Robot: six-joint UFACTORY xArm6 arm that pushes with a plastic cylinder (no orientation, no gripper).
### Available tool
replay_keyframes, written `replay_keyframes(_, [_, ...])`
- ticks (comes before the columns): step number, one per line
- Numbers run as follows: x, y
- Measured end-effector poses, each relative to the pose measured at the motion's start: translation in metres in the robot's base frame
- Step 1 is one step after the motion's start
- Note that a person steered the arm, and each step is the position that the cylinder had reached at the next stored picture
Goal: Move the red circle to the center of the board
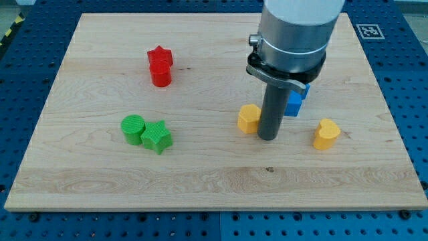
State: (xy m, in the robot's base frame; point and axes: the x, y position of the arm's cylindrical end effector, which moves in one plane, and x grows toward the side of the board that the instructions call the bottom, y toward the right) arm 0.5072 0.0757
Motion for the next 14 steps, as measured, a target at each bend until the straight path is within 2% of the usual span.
replay_keyframes(3, [-0.038,-0.087])
replay_keyframes(5, [-0.024,-0.032])
replay_keyframes(6, [-0.055,-0.033])
replay_keyframes(8, [-0.066,-0.037])
replay_keyframes(12, [-0.061,-0.132])
replay_keyframes(14, [-0.062,-0.161])
